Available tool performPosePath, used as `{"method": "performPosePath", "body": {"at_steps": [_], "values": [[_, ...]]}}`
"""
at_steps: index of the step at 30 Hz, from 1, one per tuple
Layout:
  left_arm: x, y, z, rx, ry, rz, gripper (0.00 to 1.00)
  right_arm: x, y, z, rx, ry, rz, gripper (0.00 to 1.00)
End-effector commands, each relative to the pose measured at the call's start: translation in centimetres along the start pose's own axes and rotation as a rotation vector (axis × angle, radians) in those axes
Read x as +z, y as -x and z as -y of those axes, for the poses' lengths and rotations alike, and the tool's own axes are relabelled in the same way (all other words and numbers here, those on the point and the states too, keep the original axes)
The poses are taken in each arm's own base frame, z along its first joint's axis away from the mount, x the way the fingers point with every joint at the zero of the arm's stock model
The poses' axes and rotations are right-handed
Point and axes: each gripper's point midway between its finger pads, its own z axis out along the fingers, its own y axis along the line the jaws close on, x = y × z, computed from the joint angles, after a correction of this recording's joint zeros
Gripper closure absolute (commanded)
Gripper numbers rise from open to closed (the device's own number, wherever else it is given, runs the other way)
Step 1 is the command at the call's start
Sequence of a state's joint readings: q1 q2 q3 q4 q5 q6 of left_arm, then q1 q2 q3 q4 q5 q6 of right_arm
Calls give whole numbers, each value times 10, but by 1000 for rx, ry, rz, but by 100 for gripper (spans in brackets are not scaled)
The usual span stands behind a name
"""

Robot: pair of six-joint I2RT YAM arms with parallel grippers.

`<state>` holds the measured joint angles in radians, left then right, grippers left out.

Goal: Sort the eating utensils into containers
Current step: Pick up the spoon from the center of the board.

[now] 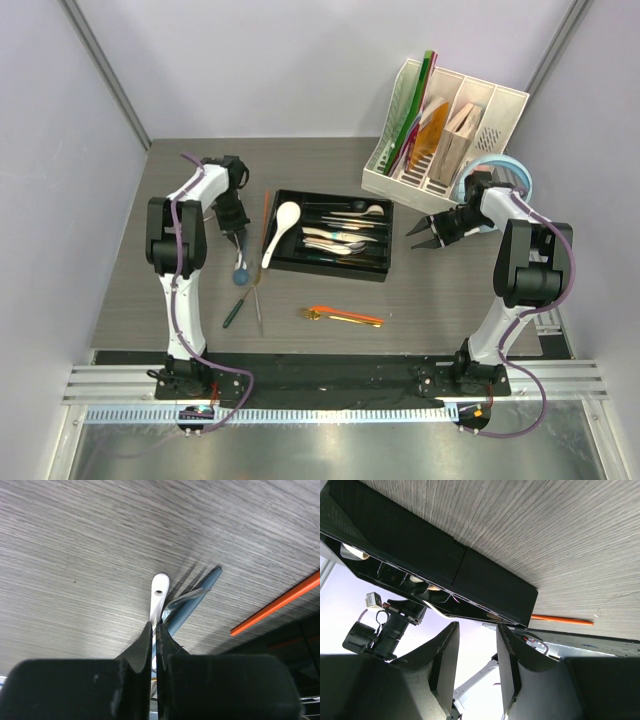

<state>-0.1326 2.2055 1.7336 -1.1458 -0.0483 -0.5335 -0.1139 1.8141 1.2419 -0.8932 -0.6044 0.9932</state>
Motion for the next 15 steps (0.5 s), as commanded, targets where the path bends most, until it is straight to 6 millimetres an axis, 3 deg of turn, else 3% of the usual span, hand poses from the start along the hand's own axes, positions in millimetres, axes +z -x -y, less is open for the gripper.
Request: {"method": "performPosePath", "body": {"at_steps": [1,2,8,15], "values": [[23,10,-2,13,12,1,96,-9,-3,-11,-31,34,12,59],[21,12,-1,14,8,9,88,-9,-4,-10,-32,33,13,59],[16,23,4,20,-6,40,74,-7,-5,-6,-27,31,12,59],[14,21,-4,9,6,42,75,-6,-5,-4,-27,33,9,59]]}}
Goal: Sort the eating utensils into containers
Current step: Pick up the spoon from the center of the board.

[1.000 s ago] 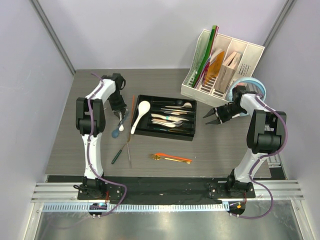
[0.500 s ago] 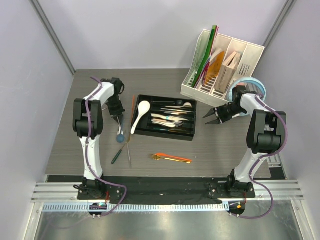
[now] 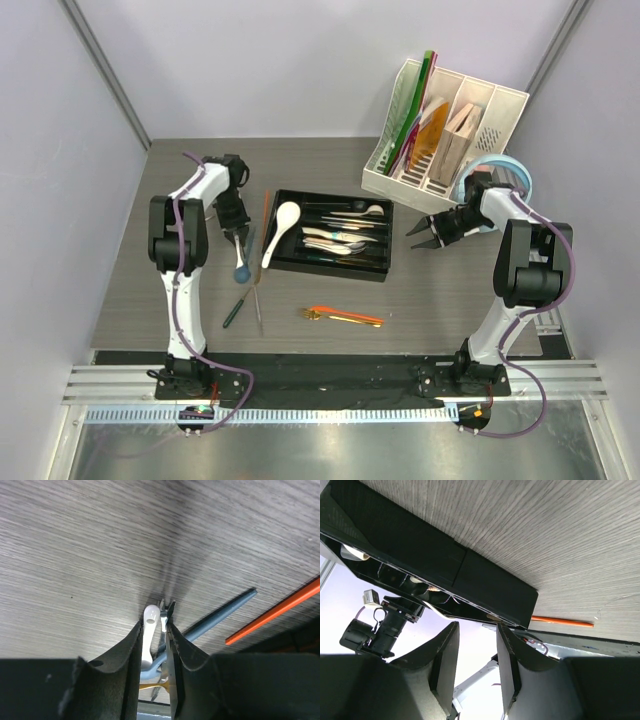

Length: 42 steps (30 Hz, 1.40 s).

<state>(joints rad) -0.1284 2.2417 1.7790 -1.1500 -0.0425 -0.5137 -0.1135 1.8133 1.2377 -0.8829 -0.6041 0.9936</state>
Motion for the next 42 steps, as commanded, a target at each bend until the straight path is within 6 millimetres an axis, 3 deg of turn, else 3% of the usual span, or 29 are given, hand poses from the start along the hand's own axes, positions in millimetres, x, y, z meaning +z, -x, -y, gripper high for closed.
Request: {"method": "performPosePath", "body": {"at_steps": [1,14,21,25,30,36,42], "values": [[12,9,-10,-9,13,35,75,-6,-7,-4,-27,30,6,59],[-19,30,-19,-50,-49,140,74,-6,-5,-5,-25,31,8,59],[-48,39,-24,-51,-97,213,74,-5,-4,-5,-21,29,6,59],[-62,34,-22,-45,-133,221,74,-4,-3,-4,-23,23,8,59],[-59,22,-18,-35,-169,198,74,-1,-4,0,-16,16,5,59],[-33,4,-23,-31,-150,132,75,-1,-4,1,-16,16,5,59],[-23,0,-24,-29,-147,118,75,-1,-5,2,-16,15,6,59]]}}
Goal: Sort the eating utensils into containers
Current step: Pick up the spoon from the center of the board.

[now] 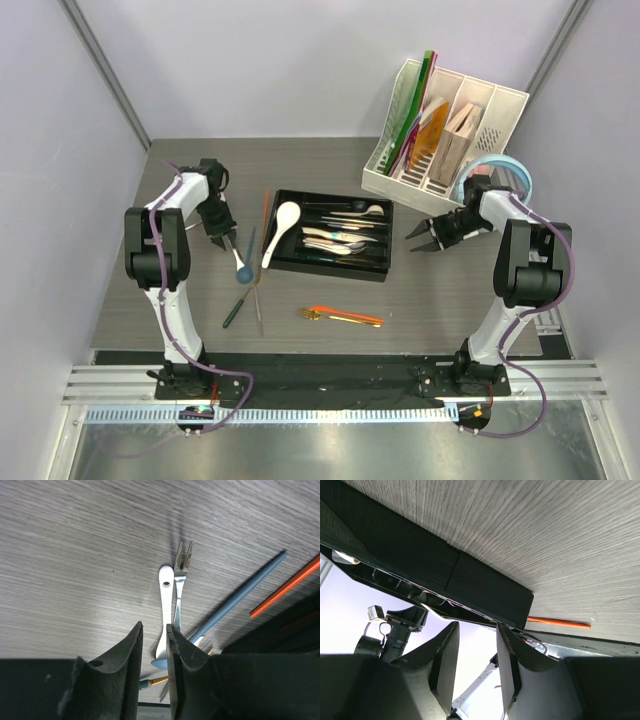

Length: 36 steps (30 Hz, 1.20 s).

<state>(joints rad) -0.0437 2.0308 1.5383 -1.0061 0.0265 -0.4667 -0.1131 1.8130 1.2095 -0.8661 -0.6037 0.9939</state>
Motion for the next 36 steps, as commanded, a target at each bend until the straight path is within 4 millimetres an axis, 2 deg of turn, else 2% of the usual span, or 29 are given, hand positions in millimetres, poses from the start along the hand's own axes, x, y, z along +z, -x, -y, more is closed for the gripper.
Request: {"method": "performPosePath", "body": {"at_steps": [1,6,21,36], "values": [[-3,9,6,11,-38,43,75,-6,-5,-4,-24,22,12,59],[-4,10,6,16,-41,46,75,-6,-5,-4,-22,21,13,59],[18,2,3,14,-20,-7,75,-5,-5,-3,-22,20,10,59],[8,11,8,18,-38,20,75,-5,-5,-5,-25,24,8,59]]}}
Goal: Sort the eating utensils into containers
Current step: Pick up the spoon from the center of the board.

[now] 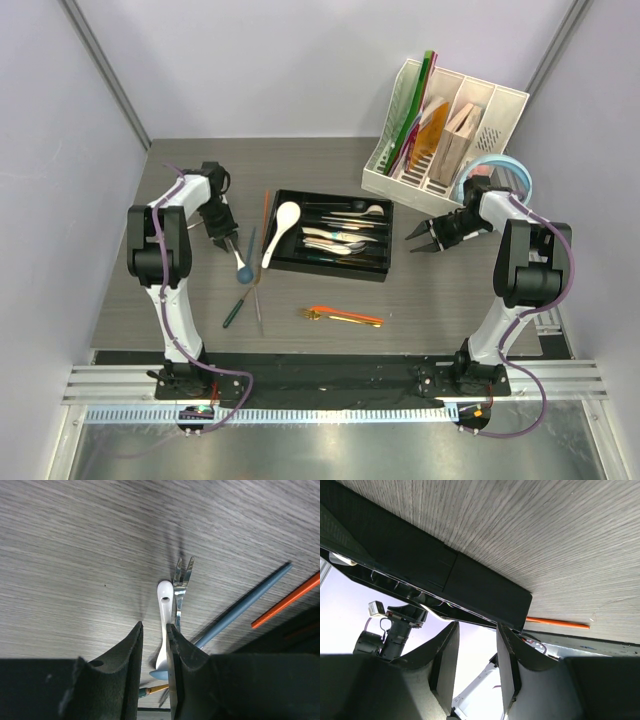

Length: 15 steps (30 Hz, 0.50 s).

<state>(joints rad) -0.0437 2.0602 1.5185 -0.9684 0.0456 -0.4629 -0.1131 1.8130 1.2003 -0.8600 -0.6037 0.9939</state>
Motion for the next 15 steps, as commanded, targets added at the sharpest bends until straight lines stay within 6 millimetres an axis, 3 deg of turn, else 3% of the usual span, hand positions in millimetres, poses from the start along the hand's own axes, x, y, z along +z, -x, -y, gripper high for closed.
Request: {"method": "performPosePath", "body": {"at_steps": [1,10,15], "values": [[-7,13,6,16,-23,36,75,-6,-5,-7,-26,25,8,59],[-8,18,9,20,-26,40,75,-5,-4,-6,-25,23,5,59],[1,15,6,15,-7,15,75,-5,-4,-6,-26,24,6,59]]}}
